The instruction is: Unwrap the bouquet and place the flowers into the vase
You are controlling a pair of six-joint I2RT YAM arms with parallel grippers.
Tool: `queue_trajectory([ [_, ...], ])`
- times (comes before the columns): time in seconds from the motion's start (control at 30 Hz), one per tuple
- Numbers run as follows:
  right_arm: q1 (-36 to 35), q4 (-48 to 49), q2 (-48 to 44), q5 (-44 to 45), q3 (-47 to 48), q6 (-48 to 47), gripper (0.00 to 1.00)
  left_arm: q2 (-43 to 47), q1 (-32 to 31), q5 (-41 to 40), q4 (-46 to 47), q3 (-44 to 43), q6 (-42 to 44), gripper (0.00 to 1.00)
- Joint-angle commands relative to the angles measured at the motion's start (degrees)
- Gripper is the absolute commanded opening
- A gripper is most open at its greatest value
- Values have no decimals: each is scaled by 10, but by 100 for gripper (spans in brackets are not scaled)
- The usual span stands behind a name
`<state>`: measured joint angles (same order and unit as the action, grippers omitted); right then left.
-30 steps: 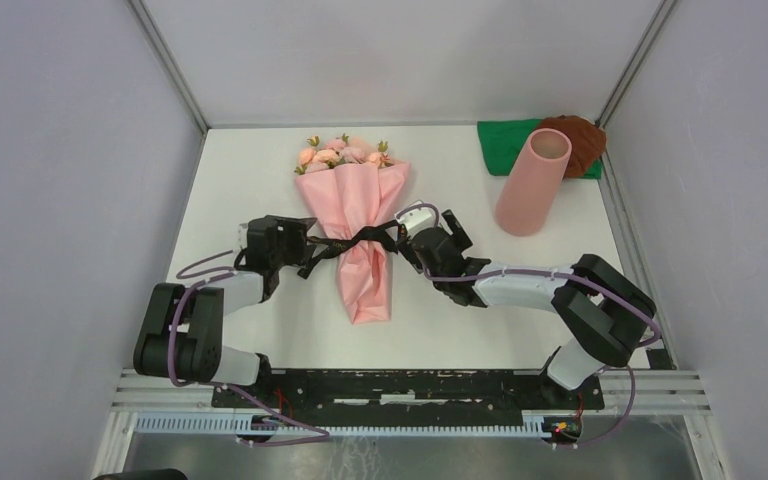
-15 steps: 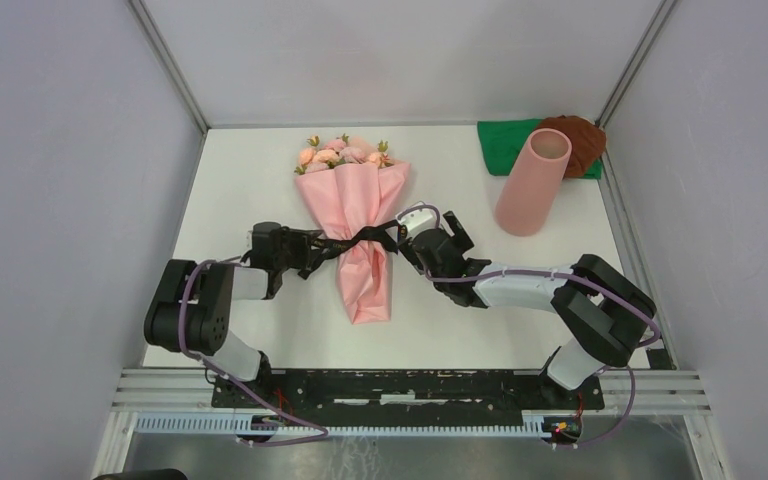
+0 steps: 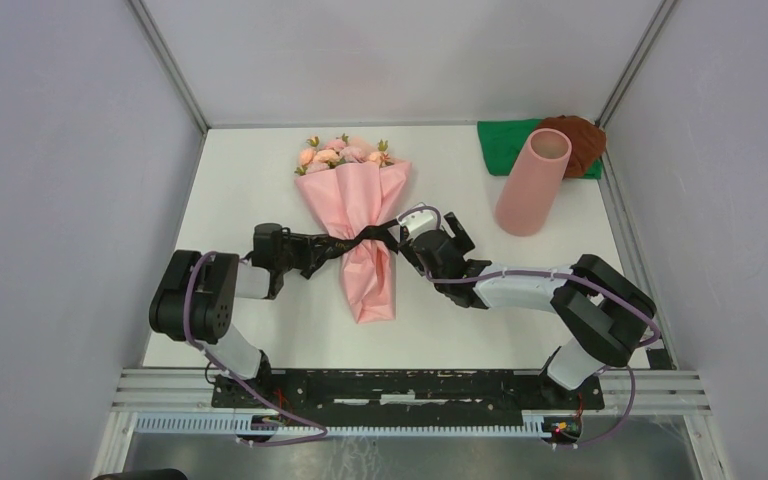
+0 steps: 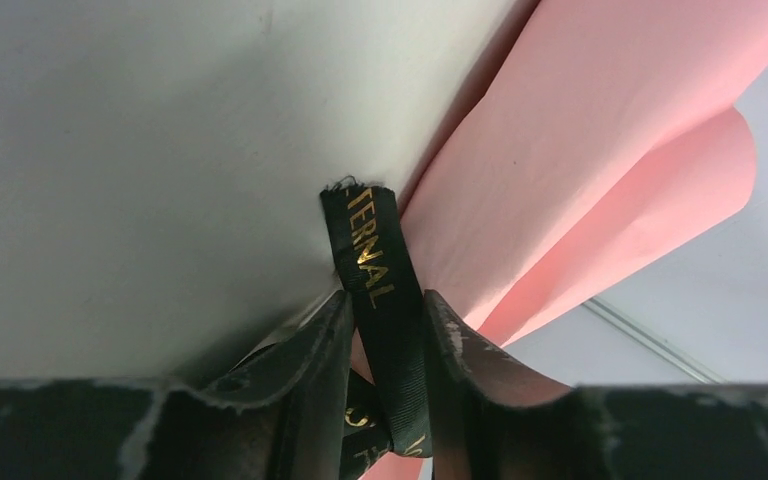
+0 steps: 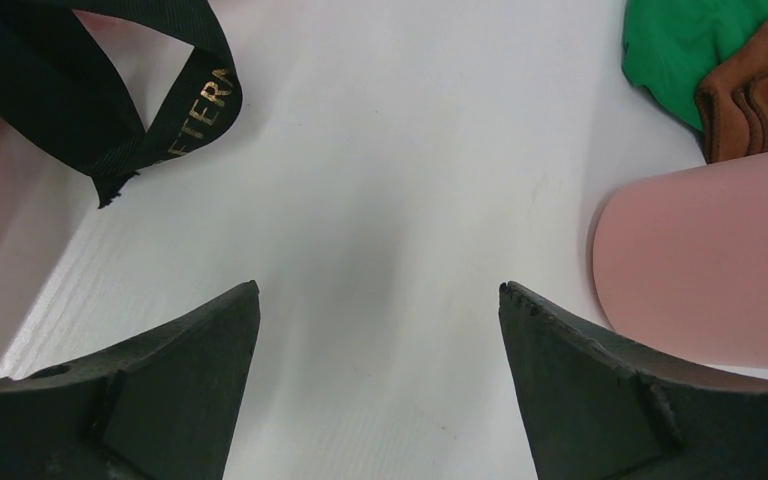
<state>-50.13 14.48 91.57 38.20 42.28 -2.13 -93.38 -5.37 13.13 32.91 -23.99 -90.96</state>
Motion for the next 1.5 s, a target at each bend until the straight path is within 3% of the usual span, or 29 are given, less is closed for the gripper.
queue_trajectory([
  [0.0,-1,4,-11,12,0,8,95,-22,3,20,27,-1,-10,34],
  [0.23,1,5,-18,15,-5,7,95,-65,4,35,72,0,-12,3],
  [0.43,0,5,-12,8,0,10,93,-18,4,27,57,-9,40,2],
  [0.5,0,1,-12,4,6,11,85,18,3,13,19,-24,69,2],
  [0.67,0,5,-13,3,21,4,82,129,4,-51,-99,-73,154,2],
  [0.8,0,6,2,-12,48,-3,72,189,3,-109,-183,-108,199,2],
  [0.93,3,-1,16,-30,82,-5,67,195,4,-124,-214,-123,220,2],
  [1.23,10,-13,62,-108,168,-25,68,173,4,-106,-215,-124,218,2],
  [1.37,10,-12,107,-151,202,-31,60,171,4,-99,-216,-127,220,2],
  [1.47,15,-12,134,-150,228,-36,63,173,4,-96,-210,-120,222,2],
])
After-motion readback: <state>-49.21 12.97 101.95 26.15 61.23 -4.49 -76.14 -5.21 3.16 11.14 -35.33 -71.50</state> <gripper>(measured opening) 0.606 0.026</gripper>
